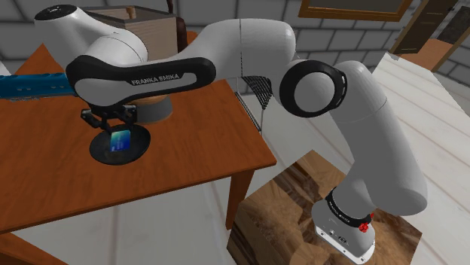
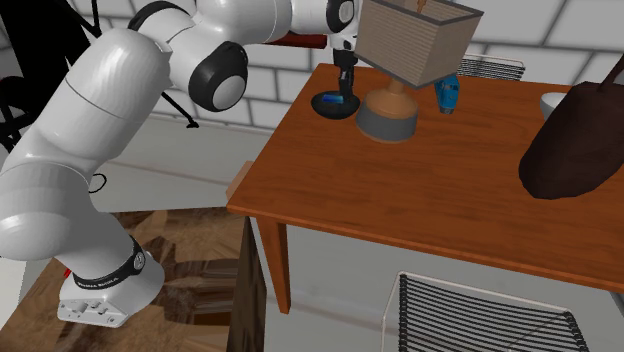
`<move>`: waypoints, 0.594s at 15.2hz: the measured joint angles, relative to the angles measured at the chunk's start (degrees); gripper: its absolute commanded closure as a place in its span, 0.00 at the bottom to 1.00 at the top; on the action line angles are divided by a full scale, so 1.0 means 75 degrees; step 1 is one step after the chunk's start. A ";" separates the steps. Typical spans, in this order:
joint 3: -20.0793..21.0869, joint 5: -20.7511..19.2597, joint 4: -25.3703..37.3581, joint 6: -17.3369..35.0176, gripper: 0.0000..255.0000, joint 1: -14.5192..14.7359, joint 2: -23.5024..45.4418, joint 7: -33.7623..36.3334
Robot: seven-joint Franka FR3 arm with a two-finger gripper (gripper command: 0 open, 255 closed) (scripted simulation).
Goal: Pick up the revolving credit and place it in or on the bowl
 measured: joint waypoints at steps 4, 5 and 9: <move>0.0001 -0.0001 -0.0014 0.0005 0.00 -0.0002 -0.0005 0.0007; 0.0000 -0.0002 -0.0017 0.0006 0.00 0.0001 -0.0004 0.0014; 0.0010 0.0045 0.0391 -0.0435 0.00 0.0107 -0.0040 -0.0081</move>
